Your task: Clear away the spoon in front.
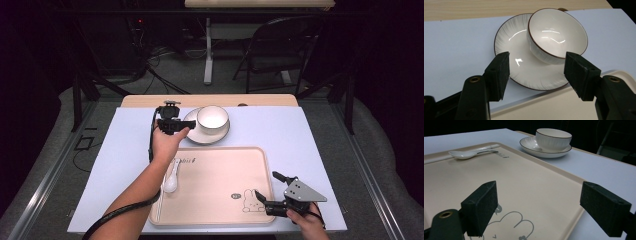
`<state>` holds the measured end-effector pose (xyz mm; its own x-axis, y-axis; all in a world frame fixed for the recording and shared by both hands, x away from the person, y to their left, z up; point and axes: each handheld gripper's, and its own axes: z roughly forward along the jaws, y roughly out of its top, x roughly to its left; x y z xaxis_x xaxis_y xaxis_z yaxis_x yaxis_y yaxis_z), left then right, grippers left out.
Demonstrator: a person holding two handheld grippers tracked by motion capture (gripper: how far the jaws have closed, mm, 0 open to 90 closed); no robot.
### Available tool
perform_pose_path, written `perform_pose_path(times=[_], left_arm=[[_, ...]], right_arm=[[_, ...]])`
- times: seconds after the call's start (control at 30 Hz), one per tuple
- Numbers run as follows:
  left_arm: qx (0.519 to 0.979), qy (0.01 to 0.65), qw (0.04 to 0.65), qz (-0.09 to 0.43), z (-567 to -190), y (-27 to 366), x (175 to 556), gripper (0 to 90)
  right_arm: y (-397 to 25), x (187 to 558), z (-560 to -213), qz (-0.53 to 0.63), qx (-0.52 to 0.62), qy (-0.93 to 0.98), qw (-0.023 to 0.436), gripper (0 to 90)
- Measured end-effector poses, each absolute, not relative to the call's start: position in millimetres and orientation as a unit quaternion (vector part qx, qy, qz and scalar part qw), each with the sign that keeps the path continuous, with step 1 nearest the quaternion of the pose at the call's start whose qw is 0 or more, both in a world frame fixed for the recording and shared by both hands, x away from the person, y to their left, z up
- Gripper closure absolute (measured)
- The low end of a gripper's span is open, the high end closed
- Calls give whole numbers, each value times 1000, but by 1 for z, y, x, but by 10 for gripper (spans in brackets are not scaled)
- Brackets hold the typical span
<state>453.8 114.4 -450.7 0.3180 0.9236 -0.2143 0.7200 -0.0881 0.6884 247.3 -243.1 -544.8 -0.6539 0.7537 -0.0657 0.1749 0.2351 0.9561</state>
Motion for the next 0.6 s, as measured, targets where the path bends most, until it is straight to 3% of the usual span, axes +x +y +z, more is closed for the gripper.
perform_pose_path(times=[0.6], left_arm=[[710,587,365,132,-460,92,483,373]], right_arm=[[-243,248,-545,533,312,738,273,140]])
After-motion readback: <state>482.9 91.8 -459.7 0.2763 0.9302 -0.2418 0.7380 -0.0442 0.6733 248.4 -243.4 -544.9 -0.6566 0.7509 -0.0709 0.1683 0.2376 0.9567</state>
